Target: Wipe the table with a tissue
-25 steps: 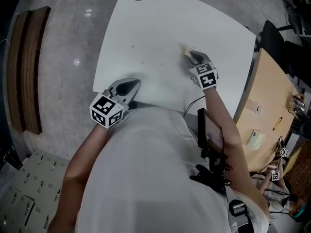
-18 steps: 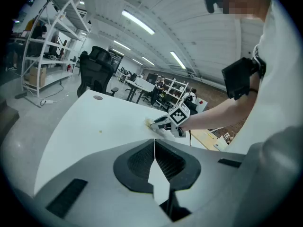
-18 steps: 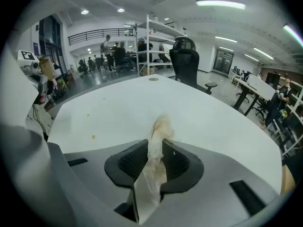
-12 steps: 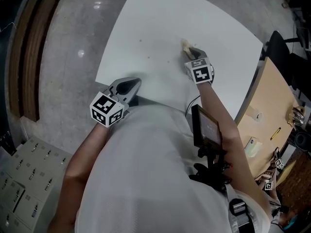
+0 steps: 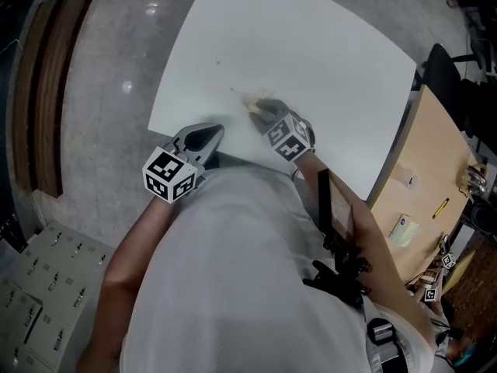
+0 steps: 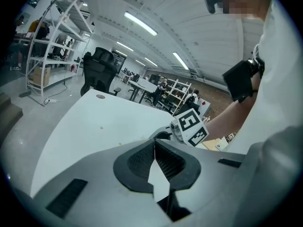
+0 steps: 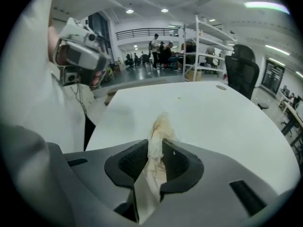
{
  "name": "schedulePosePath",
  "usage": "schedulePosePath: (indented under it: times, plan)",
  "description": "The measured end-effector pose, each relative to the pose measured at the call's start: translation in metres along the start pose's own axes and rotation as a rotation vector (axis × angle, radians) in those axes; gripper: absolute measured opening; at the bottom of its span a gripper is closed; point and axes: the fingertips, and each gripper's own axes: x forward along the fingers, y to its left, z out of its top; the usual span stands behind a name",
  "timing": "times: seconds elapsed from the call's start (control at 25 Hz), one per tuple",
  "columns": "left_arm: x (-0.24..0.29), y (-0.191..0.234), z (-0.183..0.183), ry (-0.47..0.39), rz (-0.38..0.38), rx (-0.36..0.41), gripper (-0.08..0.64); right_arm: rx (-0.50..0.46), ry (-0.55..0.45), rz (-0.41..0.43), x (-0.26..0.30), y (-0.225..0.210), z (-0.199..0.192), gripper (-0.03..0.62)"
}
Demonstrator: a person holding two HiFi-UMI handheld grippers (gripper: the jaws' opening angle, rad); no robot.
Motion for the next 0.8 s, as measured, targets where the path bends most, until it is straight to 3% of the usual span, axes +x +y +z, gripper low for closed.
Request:
schedulePosePath:
  times: [0.2, 0.32, 0.44, 0.6, 0.8]
  plan:
    - [0.004, -0.002, 0.001, 0.008, -0.008, 0.008, 0.008, -0.192, 0.000, 0.195, -0.006, 0.061, -0.009, 0.094]
    - [0.009, -0.003, 0.004, 0.005, -0.010, 0.009, 0.008, -0.270, 0.000, 0.239, -0.017, 0.064, -0.026, 0.094]
    - [0.013, -0.004, 0.005, 0.001, -0.011, 0.006, 0.008, -0.244, 0.005, 0.176, -0.029, 0.034, -0.041, 0.092]
    - [0.012, -0.004, 0.004, 0.005, -0.003, 0.003, 0.008, -0.101, -0.005, 0.016, -0.041, -0.030, -0.052, 0.094]
    - [0.014, -0.003, 0.005, -0.004, -0.020, -0.002, 0.008, 0.002, 0.011, -0.086, -0.049, -0.069, -0.058, 0.094]
